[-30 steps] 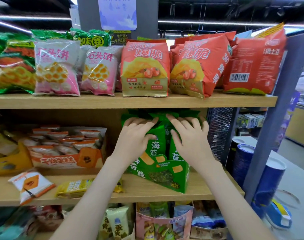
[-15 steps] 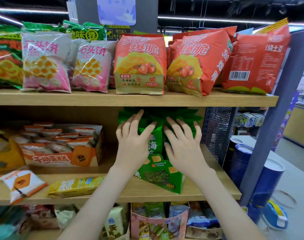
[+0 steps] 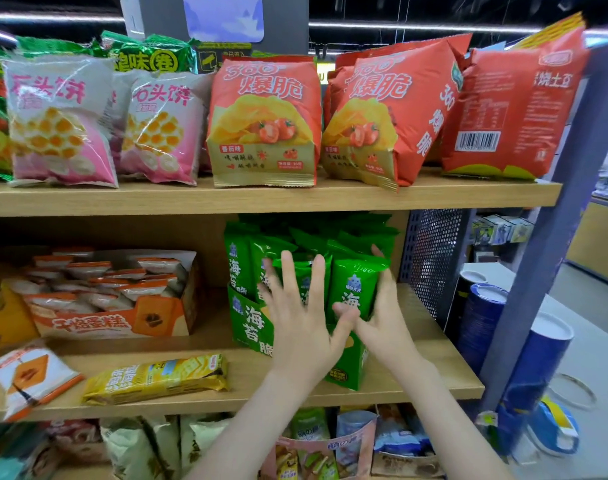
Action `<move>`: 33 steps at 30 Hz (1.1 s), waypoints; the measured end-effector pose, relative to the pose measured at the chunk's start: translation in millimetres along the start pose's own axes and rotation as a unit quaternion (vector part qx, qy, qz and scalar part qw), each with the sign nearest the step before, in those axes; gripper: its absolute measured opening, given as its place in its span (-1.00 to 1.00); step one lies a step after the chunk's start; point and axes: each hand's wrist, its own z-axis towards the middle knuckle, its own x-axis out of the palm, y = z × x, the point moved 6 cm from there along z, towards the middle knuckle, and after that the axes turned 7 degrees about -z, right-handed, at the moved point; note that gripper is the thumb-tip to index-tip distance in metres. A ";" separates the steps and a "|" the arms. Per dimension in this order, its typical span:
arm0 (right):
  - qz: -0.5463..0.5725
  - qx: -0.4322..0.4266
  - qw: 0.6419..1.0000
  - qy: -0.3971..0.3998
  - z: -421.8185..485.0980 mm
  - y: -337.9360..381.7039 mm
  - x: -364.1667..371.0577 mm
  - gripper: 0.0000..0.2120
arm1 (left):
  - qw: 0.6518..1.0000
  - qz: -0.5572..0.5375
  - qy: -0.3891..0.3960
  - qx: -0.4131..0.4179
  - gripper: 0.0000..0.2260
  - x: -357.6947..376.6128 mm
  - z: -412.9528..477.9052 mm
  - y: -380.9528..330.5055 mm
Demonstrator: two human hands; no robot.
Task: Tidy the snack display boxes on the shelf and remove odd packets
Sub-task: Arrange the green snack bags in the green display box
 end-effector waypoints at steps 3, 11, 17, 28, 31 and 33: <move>-0.002 -0.021 0.999 -0.039 -5.3 5.8 -2.9 -0.23 | 0.999 -0.038 0.011 0.007 -0.36 1.4 1.6 3.5; -0.161 -0.099 0.979 -0.075 -37.2 53.2 5.5 -0.27 | 0.968 -0.245 0.040 0.032 -0.34 -20.2 20.6 39.0; -0.266 -0.197 0.941 -0.074 -38.7 83.6 -18.9 -0.48 | 0.953 -0.290 0.070 -0.051 -0.42 -34.9 25.6 87.0; -0.314 -0.167 0.932 -0.071 2.2 50.0 -64.3 -0.63 | 0.963 0.073 0.000 0.258 -0.61 -47.3 52.0 -46.2; -0.342 -0.166 0.923 -0.063 3.1 49.3 -65.9 -0.65 | 0.948 0.137 0.057 0.282 -0.58 -34.5 55.0 -47.8; -0.341 -0.171 0.923 -0.053 1.9 49.4 -66.9 -0.66 | 0.942 0.129 0.072 0.300 -0.57 -34.6 52.9 -46.7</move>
